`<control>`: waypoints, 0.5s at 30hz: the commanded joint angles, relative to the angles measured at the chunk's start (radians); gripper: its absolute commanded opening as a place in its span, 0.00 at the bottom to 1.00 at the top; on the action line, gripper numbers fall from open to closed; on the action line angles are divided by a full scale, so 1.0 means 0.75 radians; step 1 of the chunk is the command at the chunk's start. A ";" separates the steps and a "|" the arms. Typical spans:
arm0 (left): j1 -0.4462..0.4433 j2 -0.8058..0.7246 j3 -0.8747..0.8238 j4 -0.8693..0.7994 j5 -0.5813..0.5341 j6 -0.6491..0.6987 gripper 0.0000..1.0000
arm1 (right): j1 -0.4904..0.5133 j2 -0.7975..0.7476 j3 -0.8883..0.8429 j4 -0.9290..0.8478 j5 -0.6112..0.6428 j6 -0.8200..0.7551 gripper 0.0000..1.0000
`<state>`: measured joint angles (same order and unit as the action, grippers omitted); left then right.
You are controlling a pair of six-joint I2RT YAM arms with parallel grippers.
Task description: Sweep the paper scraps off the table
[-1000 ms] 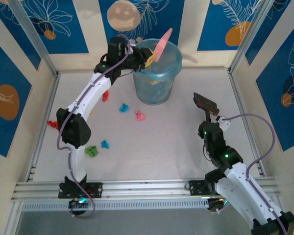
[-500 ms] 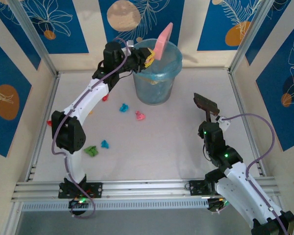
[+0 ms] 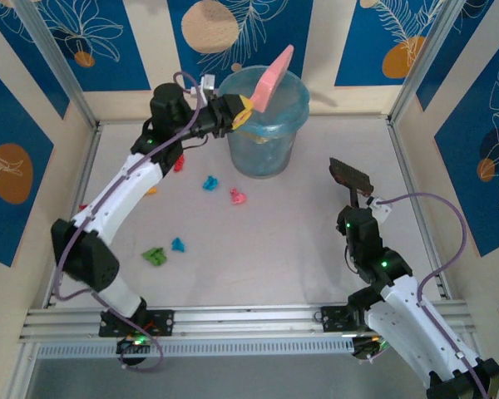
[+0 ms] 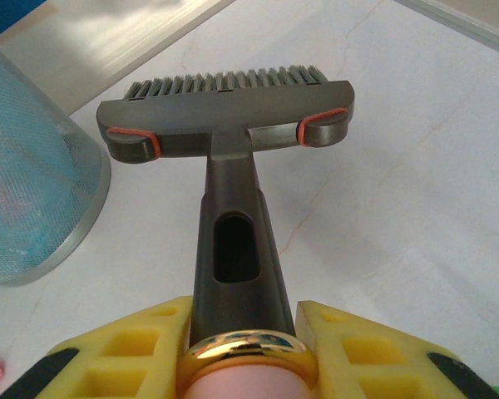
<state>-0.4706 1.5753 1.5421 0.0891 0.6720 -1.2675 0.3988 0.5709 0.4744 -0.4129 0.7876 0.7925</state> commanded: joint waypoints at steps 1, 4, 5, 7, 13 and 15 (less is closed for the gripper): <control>-0.087 -0.160 -0.194 0.012 -0.033 0.211 0.00 | -0.003 -0.040 -0.019 0.016 0.092 -0.004 0.00; -0.173 -0.288 -0.360 -0.065 -0.133 0.350 0.00 | -0.005 -0.069 -0.023 -0.001 0.103 -0.001 0.00; -0.202 -0.338 -0.414 -0.111 -0.190 0.407 0.00 | -0.006 -0.080 -0.028 0.001 0.109 -0.001 0.00; -0.274 -0.447 -0.512 -0.184 -0.328 0.525 0.00 | -0.007 -0.096 -0.039 0.004 0.117 -0.001 0.00; -0.463 -0.697 -0.787 -0.324 -0.541 0.764 0.00 | -0.012 -0.121 -0.040 -0.021 0.128 0.011 0.00; -0.500 -0.745 -0.885 -0.364 -0.599 0.817 0.00 | -0.012 -0.127 -0.040 -0.024 0.124 0.012 0.00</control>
<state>-0.8150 1.0676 0.9592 -0.1116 0.3431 -0.7921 0.3927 0.4984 0.4446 -0.4576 0.8314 0.7933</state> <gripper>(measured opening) 0.265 0.315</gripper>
